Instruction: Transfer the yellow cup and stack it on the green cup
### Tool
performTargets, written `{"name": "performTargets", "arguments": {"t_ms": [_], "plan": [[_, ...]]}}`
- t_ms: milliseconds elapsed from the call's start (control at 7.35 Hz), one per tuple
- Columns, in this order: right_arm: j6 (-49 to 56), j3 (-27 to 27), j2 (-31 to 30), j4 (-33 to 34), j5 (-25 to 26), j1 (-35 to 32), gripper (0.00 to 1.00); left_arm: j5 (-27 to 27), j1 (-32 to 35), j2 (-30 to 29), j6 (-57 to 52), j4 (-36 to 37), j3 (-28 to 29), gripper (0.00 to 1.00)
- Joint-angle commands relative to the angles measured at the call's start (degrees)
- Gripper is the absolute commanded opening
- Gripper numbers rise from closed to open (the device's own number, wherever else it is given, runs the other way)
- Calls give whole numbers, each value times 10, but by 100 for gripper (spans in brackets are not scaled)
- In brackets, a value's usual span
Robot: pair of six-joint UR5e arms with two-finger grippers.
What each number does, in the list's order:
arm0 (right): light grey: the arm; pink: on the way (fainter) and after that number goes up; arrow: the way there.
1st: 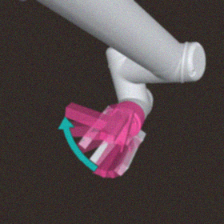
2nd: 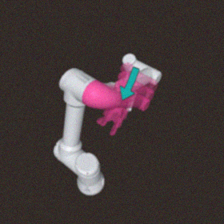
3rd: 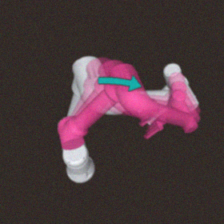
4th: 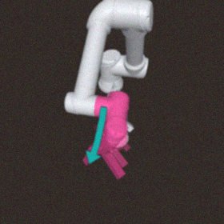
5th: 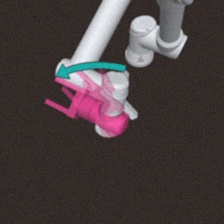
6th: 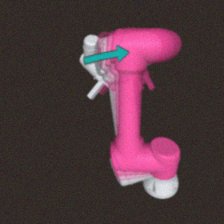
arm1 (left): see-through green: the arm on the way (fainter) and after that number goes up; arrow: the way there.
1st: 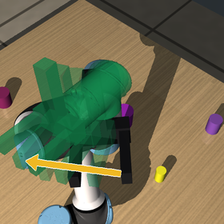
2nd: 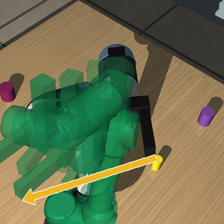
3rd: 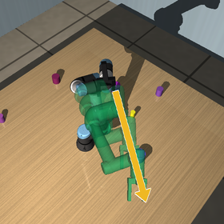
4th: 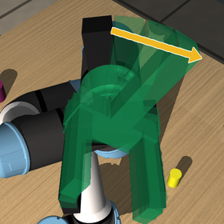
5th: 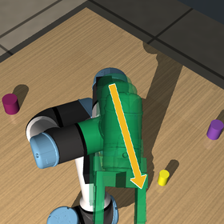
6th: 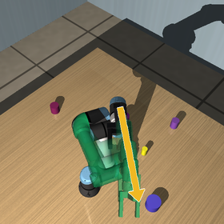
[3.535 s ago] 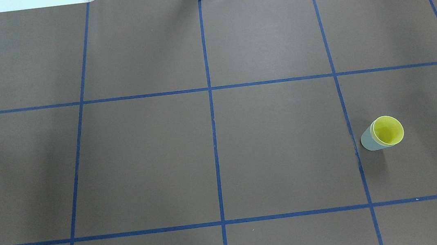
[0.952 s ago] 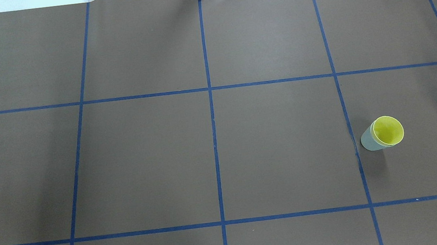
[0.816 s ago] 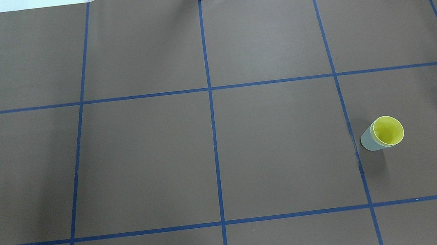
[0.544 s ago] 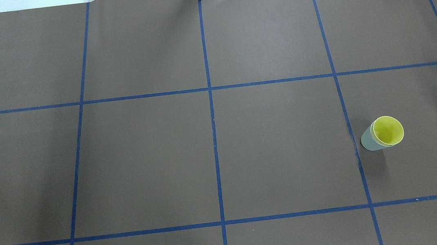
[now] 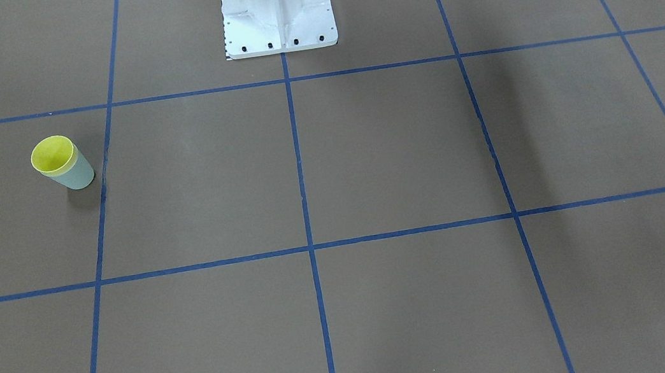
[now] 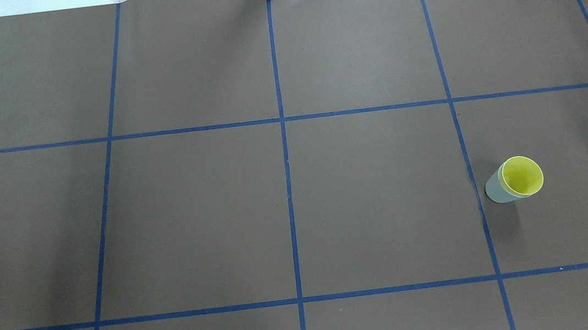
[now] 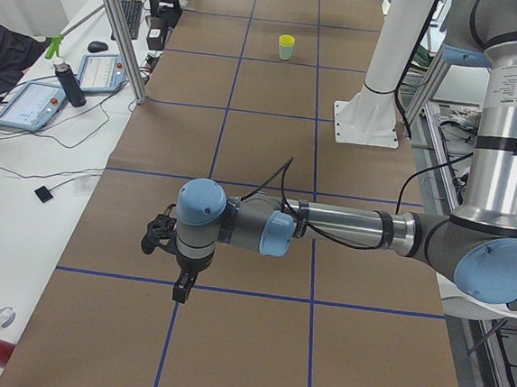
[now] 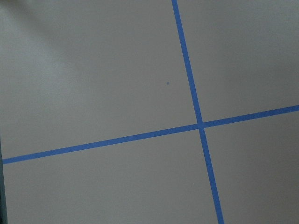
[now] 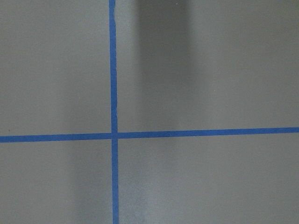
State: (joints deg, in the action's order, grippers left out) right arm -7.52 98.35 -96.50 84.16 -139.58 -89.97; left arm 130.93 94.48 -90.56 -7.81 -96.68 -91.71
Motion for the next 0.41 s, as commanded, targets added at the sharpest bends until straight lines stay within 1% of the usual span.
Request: {"name": "performTargets", "arguments": {"t_ms": [0,272], "plan": [[0,0,-2,3,2,-1,100,1,0,0,-1,0,-1,100],[0,0,-4,1,1,-2,100,2,0,0,-3,-1,-3,100]]}}
